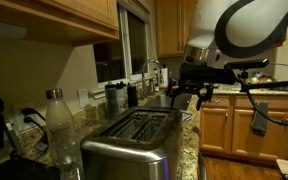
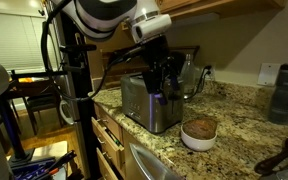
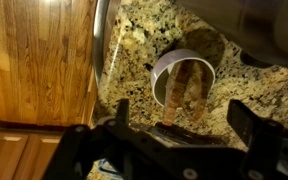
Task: Put the slices of bread in the toaster
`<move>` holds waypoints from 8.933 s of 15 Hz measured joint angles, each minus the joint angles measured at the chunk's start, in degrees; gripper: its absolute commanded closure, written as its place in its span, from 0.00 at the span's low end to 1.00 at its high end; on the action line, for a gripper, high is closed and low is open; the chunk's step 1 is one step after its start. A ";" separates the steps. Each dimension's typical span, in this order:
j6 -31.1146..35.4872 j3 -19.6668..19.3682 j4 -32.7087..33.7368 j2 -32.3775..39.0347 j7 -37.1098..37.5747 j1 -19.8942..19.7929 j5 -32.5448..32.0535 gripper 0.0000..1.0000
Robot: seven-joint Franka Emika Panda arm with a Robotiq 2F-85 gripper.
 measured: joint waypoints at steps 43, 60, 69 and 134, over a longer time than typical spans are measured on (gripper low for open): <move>4.06 -15.22 24.38 32.10 4.91 11.70 -4.59 0.00; -0.05 -15.63 24.44 32.01 3.76 11.92 -2.26 0.80; -0.54 -15.76 24.45 32.01 3.76 11.93 -2.31 0.90; -19.45 5.31 13.50 -7.62 21.69 13.62 -10.88 0.91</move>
